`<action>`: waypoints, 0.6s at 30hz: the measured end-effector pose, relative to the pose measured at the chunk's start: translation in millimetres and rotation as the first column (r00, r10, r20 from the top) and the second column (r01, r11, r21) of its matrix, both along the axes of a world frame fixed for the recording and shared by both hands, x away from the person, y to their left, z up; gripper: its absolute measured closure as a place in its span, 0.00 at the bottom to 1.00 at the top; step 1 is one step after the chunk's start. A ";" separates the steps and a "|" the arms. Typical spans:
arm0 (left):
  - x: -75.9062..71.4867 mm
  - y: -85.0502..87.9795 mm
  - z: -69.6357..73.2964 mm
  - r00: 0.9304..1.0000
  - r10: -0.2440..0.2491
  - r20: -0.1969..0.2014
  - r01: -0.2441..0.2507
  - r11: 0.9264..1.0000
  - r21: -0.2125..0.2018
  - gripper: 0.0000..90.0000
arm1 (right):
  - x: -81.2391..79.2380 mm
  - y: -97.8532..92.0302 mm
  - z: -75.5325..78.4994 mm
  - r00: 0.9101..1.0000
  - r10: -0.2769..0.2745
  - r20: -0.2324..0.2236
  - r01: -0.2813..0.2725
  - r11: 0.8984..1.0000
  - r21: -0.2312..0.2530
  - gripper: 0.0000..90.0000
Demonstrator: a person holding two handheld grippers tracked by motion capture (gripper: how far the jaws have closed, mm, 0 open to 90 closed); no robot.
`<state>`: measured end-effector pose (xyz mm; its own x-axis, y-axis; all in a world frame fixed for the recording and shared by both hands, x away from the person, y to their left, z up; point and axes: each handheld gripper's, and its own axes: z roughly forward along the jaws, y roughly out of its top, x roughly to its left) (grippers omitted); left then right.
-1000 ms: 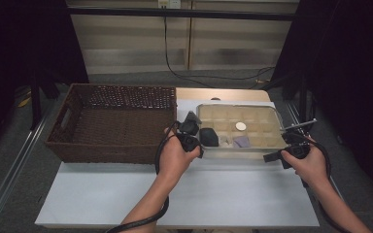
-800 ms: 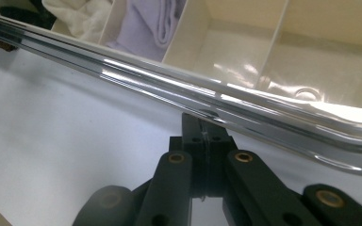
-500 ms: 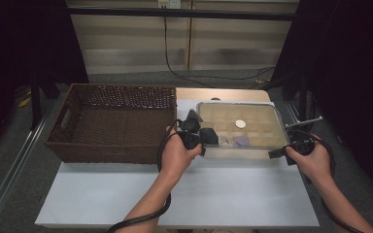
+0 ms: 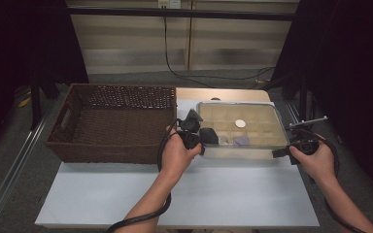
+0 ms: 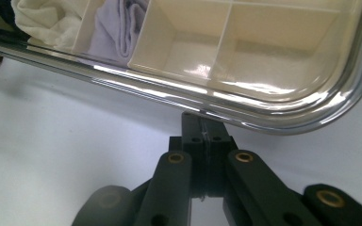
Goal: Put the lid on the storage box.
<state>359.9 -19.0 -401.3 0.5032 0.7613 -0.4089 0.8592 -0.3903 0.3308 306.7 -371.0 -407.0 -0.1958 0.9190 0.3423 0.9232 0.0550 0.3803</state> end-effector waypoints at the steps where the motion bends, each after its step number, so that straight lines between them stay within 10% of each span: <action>1: -1.1 -0.3 -0.1 1.000 -0.001 -0.002 0.001 1.000 -0.002 0.99 | -1.0 0.1 0.0 1.000 0.004 0.008 -0.004 1.000 0.002 0.95; 18: -30.4 15.5 -1.4 0.987 -0.141 0.073 0.141 0.990 0.006 0.55 | -21.1 12.1 -6.5 0.993 0.112 0.047 -0.111 0.994 -0.024 0.51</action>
